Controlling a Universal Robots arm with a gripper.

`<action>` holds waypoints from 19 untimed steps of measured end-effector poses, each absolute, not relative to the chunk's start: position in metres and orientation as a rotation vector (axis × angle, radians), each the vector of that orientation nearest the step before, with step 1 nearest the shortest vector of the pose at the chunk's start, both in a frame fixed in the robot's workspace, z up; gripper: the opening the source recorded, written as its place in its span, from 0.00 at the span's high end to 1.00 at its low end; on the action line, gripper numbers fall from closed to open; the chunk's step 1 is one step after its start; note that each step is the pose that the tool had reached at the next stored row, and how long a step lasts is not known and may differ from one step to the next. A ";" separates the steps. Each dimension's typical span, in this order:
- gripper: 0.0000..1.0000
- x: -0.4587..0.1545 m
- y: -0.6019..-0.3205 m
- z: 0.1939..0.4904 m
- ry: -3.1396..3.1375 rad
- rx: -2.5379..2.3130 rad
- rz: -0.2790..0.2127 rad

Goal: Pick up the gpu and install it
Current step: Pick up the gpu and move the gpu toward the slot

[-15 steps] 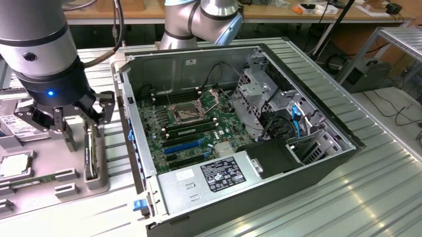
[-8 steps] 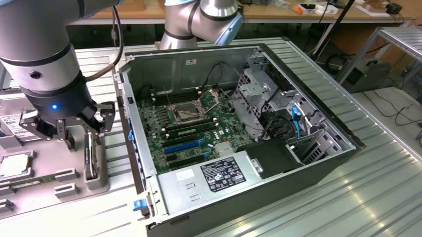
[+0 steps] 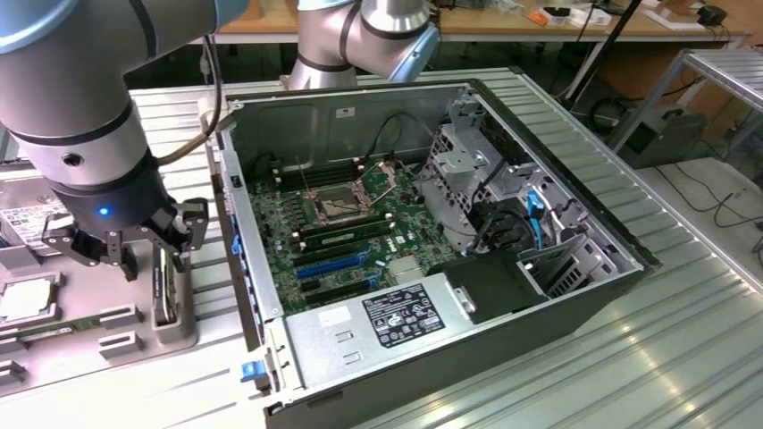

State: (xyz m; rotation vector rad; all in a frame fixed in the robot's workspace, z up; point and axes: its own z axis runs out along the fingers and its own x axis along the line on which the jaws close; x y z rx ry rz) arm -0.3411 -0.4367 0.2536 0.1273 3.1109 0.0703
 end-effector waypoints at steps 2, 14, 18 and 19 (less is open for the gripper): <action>0.46 -0.341 -0.437 0.253 3.111 0.127 0.070; 0.46 -0.341 -0.429 0.249 3.111 0.127 0.070; 0.61 -0.341 -0.429 0.249 3.111 0.127 0.070; 0.61 -0.341 -0.429 0.248 3.111 0.127 0.069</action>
